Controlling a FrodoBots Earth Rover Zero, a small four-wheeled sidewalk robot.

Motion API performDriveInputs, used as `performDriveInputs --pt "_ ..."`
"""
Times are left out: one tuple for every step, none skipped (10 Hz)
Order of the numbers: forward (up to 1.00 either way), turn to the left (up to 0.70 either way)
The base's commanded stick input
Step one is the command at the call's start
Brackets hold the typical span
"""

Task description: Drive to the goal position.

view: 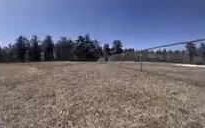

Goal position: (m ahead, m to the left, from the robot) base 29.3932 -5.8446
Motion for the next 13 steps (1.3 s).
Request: performDriveInputs --pt "0.70 0.00" --pt "0.70 0.00" --pt "0.70 0.00" --pt "0.70 -0.13" --pt "0.70 -0.32" --pt "0.70 -0.25" --pt "0.70 -0.09" --pt "0.70 0.00" --pt "0.70 0.00" --pt "0.70 0.00" --pt "0.70 0.00" --pt "0.70 0.00" --pt "0.70 0.00"
